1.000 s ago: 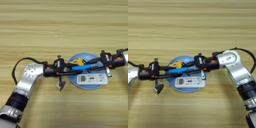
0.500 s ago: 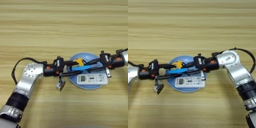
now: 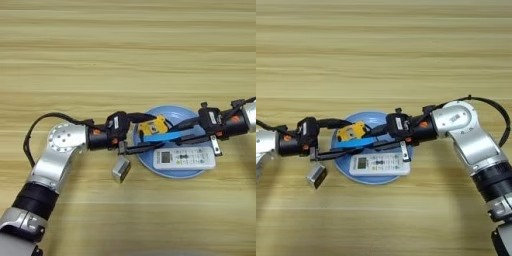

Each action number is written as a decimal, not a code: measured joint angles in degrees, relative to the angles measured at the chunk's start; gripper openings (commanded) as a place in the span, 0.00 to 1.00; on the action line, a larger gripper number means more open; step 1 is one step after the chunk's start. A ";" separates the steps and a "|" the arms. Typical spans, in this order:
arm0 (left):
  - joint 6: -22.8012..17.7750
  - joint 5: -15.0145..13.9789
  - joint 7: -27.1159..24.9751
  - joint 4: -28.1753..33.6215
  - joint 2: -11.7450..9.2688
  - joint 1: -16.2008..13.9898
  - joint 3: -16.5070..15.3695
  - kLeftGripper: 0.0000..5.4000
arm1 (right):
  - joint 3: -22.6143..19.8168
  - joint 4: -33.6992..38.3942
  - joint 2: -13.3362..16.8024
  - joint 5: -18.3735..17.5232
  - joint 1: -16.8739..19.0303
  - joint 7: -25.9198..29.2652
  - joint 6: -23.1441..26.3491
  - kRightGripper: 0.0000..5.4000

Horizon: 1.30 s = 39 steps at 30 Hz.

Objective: Move the objects on the table

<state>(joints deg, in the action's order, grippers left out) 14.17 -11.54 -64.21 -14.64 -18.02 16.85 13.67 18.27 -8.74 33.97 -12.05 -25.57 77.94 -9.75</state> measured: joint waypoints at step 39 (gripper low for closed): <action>-0.01 -5.78 15.13 -2.54 5.59 7.84 -11.60 1.00 | -13.72 -6.52 -1.65 -3.78 10.97 -9.27 -4.60 0.15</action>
<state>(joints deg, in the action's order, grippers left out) 14.16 -17.32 -49.08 -17.19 -12.43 24.69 2.07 4.55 -15.26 32.32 -15.83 -14.60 68.67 -14.35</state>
